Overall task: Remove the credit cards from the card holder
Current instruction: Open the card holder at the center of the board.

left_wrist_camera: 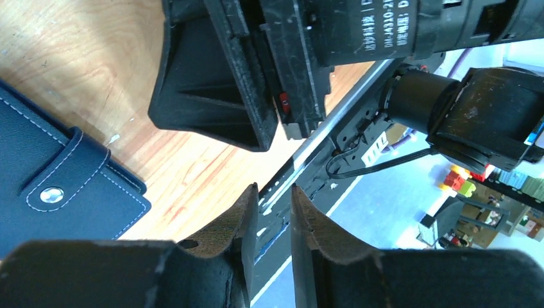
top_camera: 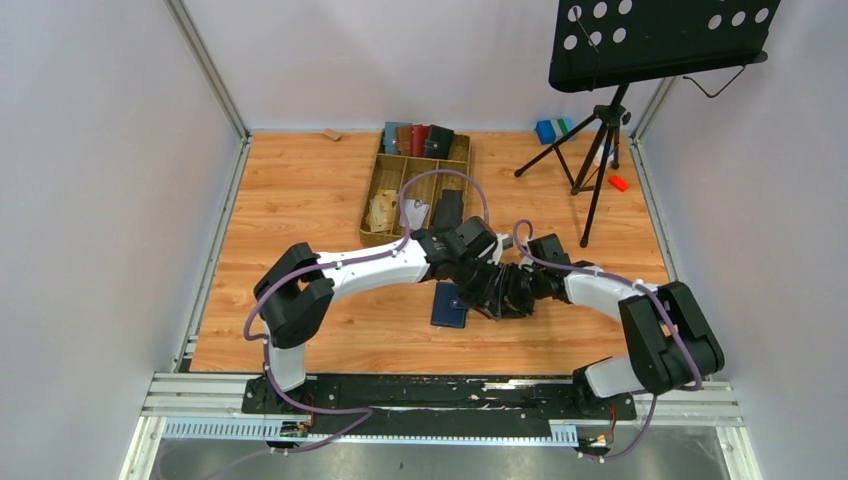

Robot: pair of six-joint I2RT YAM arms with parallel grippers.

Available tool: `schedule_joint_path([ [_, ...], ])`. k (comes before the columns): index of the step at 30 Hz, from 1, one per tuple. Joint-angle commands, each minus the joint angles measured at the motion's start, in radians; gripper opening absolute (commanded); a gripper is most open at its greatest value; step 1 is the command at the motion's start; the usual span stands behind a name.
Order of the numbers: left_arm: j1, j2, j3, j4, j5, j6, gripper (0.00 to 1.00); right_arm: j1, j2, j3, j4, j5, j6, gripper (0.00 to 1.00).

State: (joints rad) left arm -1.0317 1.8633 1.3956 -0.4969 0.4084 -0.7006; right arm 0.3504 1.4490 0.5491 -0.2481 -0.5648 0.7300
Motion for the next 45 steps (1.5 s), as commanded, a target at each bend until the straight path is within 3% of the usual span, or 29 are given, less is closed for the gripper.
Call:
schedule_joint_path([
  [1, -0.005, -0.077, 0.005, 0.032, 0.024, 0.014, 0.32, -0.013, -0.107, 0.071, -0.160, 0.086, -0.143, 0.30],
  [6, 0.072, -0.162, -0.083, -0.007, -0.048, -0.002, 0.32, -0.007, -0.218, 0.102, -0.219, 0.127, -0.183, 0.39],
  [8, 0.115, -0.215, -0.143, -0.004, -0.080, -0.001, 0.33, 0.011, -0.233, 0.118, -0.223, 0.145, -0.182, 0.53],
  [14, 0.207, -0.337, -0.284, -0.023, -0.167, 0.013, 0.52, 0.195, -0.161, 0.240, -0.266, 0.267, -0.140, 0.74],
  [19, 0.262, -0.334, -0.369, 0.033, -0.162, -0.011, 0.53, 0.257, -0.039, 0.325, -0.241, 0.288, -0.107, 0.65],
  [26, 0.297, -0.246, -0.435, 0.133, -0.097, -0.030, 0.53, 0.335, 0.133, 0.425, -0.285, 0.316, -0.106, 0.69],
  [38, 0.297, -0.131, -0.467, 0.250, 0.041, -0.087, 0.48, 0.349, 0.231, 0.454, -0.313, 0.342, -0.124, 0.50],
  [45, 0.298, -0.095, -0.533, 0.463, 0.158, -0.175, 0.42, 0.336, 0.252, 0.416, -0.247, 0.270, -0.107, 0.43],
])
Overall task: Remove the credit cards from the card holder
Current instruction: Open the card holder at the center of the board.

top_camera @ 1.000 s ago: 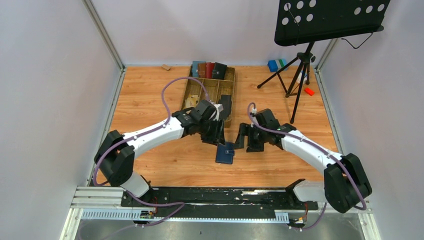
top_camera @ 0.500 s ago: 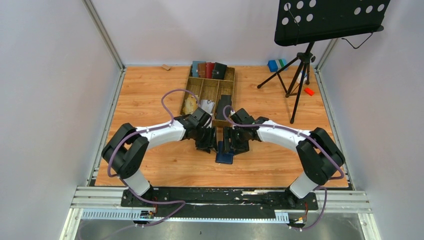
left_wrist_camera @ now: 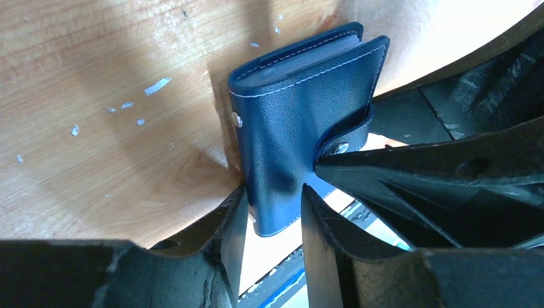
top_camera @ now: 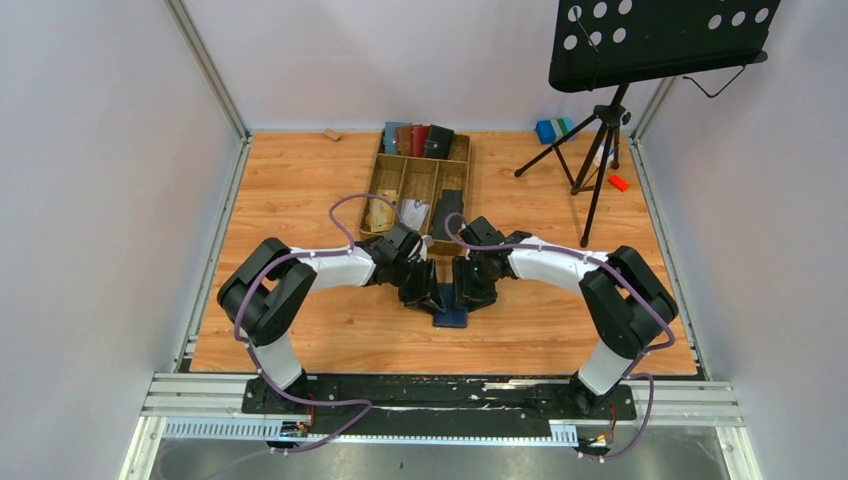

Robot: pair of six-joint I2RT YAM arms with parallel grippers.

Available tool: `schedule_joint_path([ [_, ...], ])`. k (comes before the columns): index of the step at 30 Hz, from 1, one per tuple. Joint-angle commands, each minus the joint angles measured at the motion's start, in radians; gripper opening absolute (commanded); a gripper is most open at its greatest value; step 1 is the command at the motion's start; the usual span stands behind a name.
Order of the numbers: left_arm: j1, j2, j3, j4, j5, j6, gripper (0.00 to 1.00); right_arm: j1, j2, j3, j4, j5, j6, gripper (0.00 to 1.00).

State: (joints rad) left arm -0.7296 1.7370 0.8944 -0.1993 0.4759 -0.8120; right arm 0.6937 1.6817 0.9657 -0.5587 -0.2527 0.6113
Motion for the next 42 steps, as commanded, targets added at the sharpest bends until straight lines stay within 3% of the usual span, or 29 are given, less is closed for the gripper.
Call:
schedule_joint_path([
  [1, -0.002, 0.033, -0.037, 0.185, 0.101, -0.071, 0.40, -0.013, 0.017, -0.012, 0.086, -0.060, 0.015, 0.43],
  [7, 0.010, 0.007, -0.044, 0.195, 0.108, -0.072, 0.16, -0.040, -0.010, -0.041, 0.125, -0.102, 0.025, 0.47],
  [11, 0.013, -0.019, -0.027, 0.185, 0.105, -0.063, 0.00, -0.037, -0.026, -0.013, 0.074, -0.053, 0.002, 0.64],
  [15, 0.013, -0.036, 0.006, 0.108, 0.085, -0.031, 0.00, -0.017, -0.031, 0.049, -0.017, 0.054, -0.036, 0.71],
  [21, 0.013, -0.074, 0.011, 0.092, 0.069, -0.036, 0.00, 0.019, 0.028, 0.135, -0.163, 0.190, -0.059, 0.57],
  [38, 0.013, -0.117, 0.040, -0.063, -0.080, 0.038, 0.00, 0.005, -0.050, 0.073, -0.284, 0.367, -0.026, 0.48],
  [42, 0.013, -0.120, 0.047, -0.113, -0.114, 0.061, 0.00, -0.006, -0.087, 0.057, -0.283, 0.379, -0.012, 0.39],
])
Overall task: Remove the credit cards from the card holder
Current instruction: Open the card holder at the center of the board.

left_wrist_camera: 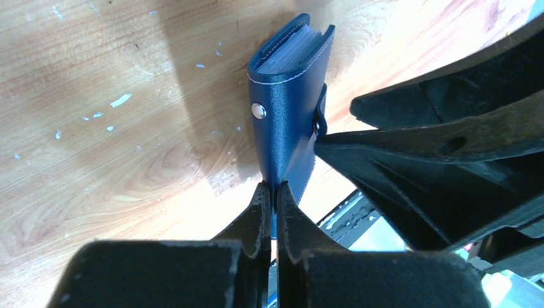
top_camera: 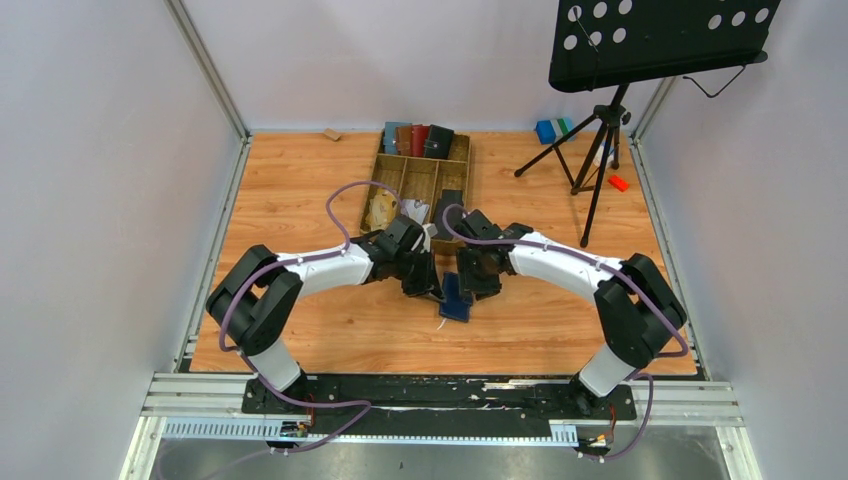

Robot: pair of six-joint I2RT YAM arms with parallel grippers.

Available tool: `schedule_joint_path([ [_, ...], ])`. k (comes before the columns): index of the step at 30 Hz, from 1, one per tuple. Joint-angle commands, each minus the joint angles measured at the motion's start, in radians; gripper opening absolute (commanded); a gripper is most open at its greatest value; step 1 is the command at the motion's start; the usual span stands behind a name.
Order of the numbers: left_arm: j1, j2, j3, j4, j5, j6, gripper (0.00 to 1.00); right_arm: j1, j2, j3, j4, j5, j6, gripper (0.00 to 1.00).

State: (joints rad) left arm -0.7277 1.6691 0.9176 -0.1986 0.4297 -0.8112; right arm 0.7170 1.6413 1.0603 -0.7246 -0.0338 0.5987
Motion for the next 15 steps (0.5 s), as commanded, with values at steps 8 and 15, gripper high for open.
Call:
schedule_joint_path([
  [8, 0.011, -0.063, 0.024, -0.152, -0.095, 0.088, 0.00, -0.077, -0.103, -0.117, -0.101, 0.135, 0.017, 0.22],
  [15, 0.011, -0.072, 0.015, -0.101, -0.042, 0.088, 0.00, -0.089, -0.211, -0.151, 0.006, 0.016, -0.002, 0.49],
])
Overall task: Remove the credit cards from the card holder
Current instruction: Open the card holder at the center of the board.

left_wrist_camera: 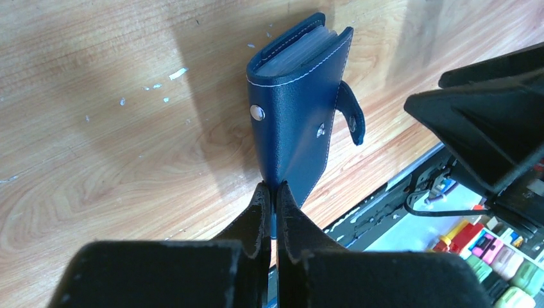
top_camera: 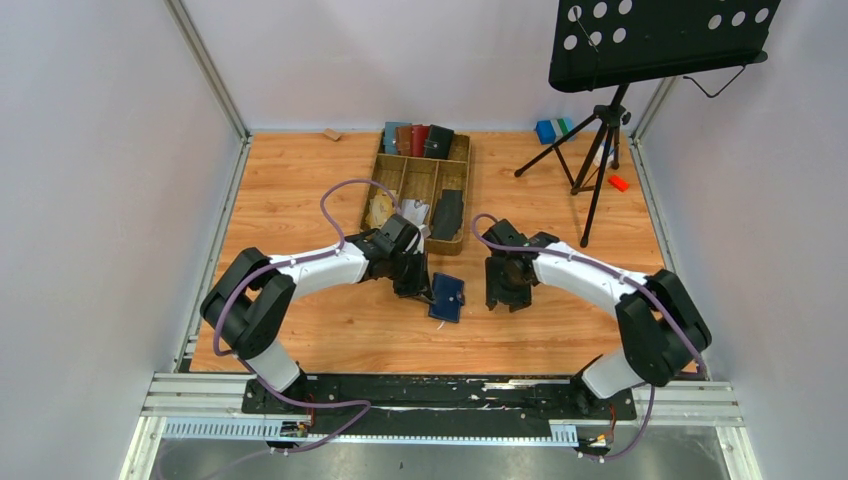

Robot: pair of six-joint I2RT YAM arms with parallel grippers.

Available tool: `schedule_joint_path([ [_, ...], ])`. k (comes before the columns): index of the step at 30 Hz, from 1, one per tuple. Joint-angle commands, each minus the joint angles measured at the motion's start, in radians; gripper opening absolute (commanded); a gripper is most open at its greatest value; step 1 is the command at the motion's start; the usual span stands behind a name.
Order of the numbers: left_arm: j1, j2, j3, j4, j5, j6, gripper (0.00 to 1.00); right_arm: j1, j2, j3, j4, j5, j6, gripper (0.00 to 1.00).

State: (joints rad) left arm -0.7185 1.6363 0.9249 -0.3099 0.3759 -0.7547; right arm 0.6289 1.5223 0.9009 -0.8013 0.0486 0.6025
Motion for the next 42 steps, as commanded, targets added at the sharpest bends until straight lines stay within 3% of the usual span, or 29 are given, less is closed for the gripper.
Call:
schedule_joint_path([
  [1, 0.002, -0.036, 0.014, -0.001, 0.009, 0.040, 0.00, -0.003, -0.117, 0.003, 0.113, -0.102, -0.018, 0.54],
  [7, 0.002, -0.029, 0.020, 0.002, 0.024, 0.048, 0.00, -0.001, -0.146, -0.023, 0.360, -0.290, -0.035, 0.72],
  [14, 0.002, -0.023, 0.035, -0.006, 0.040, 0.054, 0.00, 0.025, 0.057, 0.101, 0.305, -0.317, -0.041, 0.71],
  [21, 0.002, -0.002, 0.040, -0.017, 0.034, 0.049, 0.00, 0.025, 0.132, 0.126, 0.166, -0.203, -0.039, 0.53],
  [26, 0.002, 0.009, 0.055, -0.050, -0.001, 0.057, 0.00, 0.024, 0.129, 0.128, 0.122, -0.146, -0.059, 0.30],
  [30, 0.002, 0.018, 0.056, -0.044, -0.003, 0.051, 0.01, 0.023, 0.098, 0.092, 0.172, -0.211, -0.060, 0.01],
  [33, 0.001, 0.017, 0.059, -0.065, -0.020, 0.056, 0.09, 0.022, 0.057, 0.086, 0.196, -0.247, -0.072, 0.00],
  [35, 0.001, 0.014, 0.075, -0.115, -0.058, 0.084, 0.19, 0.023, 0.014, 0.078, 0.210, -0.267, -0.084, 0.00],
  [37, -0.001, 0.014, 0.097, -0.174, -0.097, 0.117, 0.37, 0.023, -0.039, 0.065, 0.231, -0.290, -0.089, 0.00],
  [42, -0.009, -0.030, 0.080, -0.121, -0.043, 0.152, 0.56, 0.022, -0.146, 0.018, 0.300, -0.391, -0.076, 0.00],
])
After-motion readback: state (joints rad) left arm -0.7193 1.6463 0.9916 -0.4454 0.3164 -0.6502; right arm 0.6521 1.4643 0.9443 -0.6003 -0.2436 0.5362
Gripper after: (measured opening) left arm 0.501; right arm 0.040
